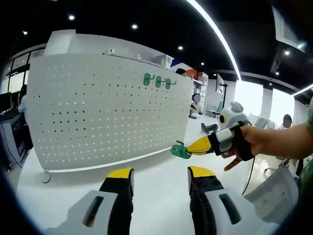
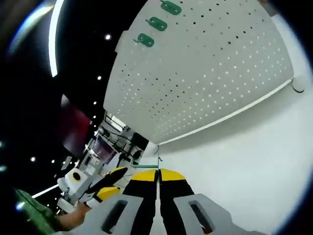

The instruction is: Insert the hook assembly into the mounting plate slot until the hook locks in place.

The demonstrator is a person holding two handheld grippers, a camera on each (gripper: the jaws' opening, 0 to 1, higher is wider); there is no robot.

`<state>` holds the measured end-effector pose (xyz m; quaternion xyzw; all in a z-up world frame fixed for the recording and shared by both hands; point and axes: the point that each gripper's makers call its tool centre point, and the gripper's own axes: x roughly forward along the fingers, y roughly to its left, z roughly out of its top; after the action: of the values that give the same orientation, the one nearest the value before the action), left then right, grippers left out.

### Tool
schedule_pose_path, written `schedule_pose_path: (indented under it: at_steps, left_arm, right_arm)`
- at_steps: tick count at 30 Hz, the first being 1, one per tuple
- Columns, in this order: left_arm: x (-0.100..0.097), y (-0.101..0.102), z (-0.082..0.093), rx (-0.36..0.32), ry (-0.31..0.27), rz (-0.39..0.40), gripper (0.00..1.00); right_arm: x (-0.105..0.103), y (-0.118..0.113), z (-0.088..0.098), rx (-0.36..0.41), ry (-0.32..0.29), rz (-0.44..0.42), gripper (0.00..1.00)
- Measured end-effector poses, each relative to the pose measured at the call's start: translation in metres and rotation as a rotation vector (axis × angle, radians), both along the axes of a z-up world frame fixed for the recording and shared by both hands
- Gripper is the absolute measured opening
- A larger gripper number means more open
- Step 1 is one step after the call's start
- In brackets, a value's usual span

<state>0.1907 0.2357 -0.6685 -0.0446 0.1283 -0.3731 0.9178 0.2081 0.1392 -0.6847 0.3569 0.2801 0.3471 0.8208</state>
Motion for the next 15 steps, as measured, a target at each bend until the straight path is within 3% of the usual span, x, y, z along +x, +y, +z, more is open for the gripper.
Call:
schedule_pose_path:
  at_steps: [3, 6, 9, 11, 13, 15]
  left_arm:
    - [0.0, -0.001, 0.006, -0.041, 0.009, -0.033, 0.41]
    - [-0.001, -0.001, 0.01, -0.038, 0.0, -0.066, 0.39]
    - [-0.008, -0.006, 0.018, -0.088, 0.015, -0.124, 0.35]
    - [-0.01, -0.007, 0.023, -0.087, -0.009, -0.135, 0.33]
    - [-0.014, -0.01, 0.029, -0.113, -0.009, -0.161, 0.31]
    - [-0.02, -0.017, 0.036, -0.191, 0.026, -0.202, 0.29]
  right_arm:
    - [-0.01, 0.011, 0.015, 0.036, -0.019, 0.061, 0.0]
    - [-0.016, 0.017, 0.026, 0.065, -0.039, 0.097, 0.0]
    - [-0.022, 0.021, 0.035, 0.09, -0.057, 0.128, 0.0]
    - [-0.025, 0.023, 0.04, 0.111, -0.068, 0.147, 0.0]
    - [-0.029, 0.026, 0.044, 0.127, -0.082, 0.174, 0.0]
    - [-0.033, 0.028, 0.048, 0.137, -0.091, 0.192, 0.0]
